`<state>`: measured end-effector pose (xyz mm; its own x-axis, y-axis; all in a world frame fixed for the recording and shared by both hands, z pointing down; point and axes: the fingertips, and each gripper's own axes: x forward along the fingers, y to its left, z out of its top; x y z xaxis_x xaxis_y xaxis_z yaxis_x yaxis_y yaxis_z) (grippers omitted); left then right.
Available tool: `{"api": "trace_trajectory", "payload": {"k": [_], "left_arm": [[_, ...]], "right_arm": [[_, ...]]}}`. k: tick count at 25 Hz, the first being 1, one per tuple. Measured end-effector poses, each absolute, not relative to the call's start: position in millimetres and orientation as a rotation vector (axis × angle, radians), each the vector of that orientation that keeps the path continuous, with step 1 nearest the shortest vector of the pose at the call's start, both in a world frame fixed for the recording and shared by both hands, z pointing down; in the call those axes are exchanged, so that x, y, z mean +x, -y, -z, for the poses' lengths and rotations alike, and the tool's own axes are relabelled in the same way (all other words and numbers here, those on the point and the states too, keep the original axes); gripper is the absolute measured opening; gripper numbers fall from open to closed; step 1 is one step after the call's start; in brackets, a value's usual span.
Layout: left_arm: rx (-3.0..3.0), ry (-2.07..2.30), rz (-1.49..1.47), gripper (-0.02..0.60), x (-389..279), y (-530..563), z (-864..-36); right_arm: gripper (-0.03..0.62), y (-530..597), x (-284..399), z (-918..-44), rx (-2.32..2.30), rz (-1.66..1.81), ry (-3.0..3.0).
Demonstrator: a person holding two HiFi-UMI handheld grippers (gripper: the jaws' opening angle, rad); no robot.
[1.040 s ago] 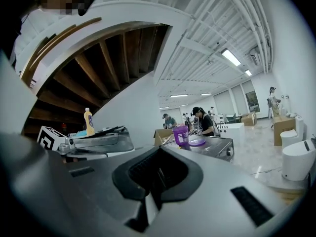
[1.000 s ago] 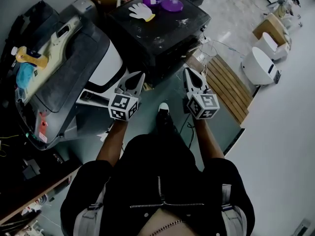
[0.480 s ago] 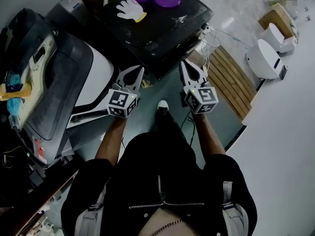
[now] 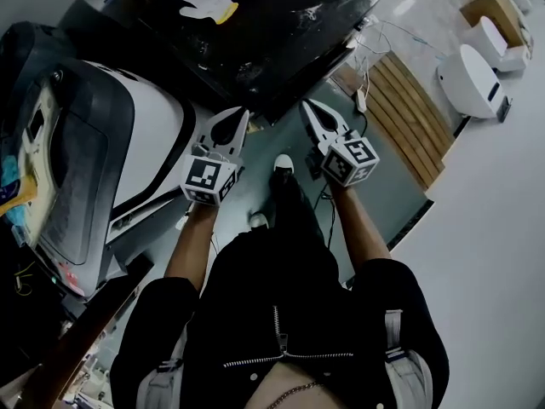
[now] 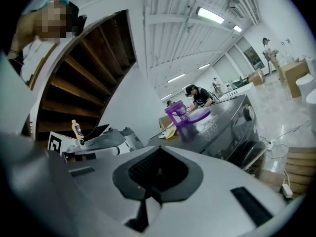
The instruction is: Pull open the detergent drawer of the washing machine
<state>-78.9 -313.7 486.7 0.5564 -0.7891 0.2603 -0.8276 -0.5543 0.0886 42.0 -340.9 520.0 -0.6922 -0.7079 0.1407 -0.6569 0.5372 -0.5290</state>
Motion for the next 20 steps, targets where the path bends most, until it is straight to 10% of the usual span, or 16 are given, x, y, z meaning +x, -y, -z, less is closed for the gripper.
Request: {"api": "trace_trajectory", "payload": {"k": [8, 14, 20], "left_arm": [[2.544, 1.384, -0.341, 0.02, -70, 327, -508], [2.487, 1.424, -0.37, 0.02, -78, 325, -514], [2.416, 1.474, -0.402, 0.02, -91, 316, -526]], "right_arm": [[0.026, 348, 27, -575, -0.805, 1.24, -2.491], [0.234, 372, 29, -623, -0.679, 1.4, -2.33], [0.305, 391, 23, -664, -0.562, 1.501, -2.294]]}}
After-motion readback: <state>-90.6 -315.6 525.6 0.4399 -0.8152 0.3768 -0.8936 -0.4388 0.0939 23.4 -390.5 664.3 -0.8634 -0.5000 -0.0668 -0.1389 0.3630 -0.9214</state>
